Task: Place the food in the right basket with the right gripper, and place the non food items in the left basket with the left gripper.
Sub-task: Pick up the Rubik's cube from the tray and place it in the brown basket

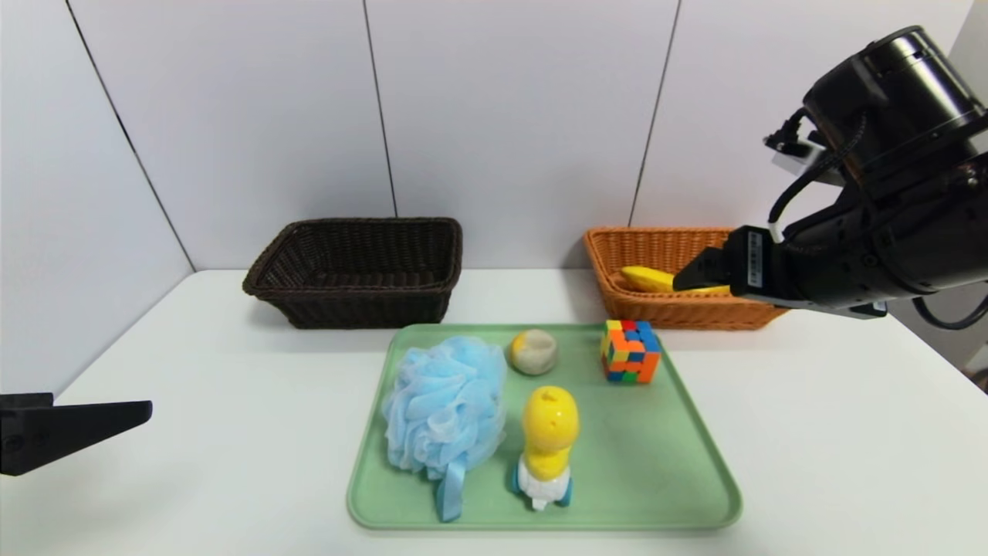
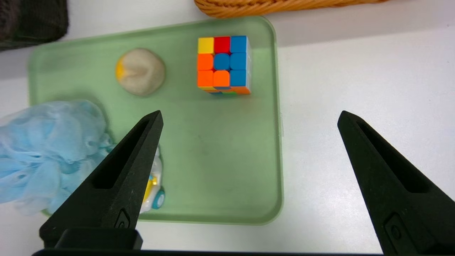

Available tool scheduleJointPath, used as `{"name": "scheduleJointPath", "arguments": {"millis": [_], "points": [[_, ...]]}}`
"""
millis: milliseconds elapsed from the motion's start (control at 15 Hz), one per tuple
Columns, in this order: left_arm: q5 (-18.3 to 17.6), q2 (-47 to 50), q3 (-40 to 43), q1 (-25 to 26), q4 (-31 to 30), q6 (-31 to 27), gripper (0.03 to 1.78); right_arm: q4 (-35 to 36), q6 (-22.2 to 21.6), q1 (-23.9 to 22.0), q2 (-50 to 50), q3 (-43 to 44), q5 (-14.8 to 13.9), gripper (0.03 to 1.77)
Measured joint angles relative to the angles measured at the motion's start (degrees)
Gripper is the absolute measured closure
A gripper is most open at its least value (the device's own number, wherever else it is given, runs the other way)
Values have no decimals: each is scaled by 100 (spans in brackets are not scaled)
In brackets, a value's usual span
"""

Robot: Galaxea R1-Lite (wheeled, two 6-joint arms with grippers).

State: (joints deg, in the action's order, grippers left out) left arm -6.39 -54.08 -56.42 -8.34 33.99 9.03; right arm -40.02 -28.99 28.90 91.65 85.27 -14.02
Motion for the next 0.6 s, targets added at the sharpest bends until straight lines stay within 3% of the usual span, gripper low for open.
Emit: {"name": "scheduleJointPath", "arguments": {"millis": [467, 600], "points": [[0, 116, 50, -61, 168, 2, 12, 2, -30, 234, 841, 249, -122, 11], [-2, 141, 57, -63, 171, 4, 12, 100, -39, 290, 1163, 312, -295, 11]]}}
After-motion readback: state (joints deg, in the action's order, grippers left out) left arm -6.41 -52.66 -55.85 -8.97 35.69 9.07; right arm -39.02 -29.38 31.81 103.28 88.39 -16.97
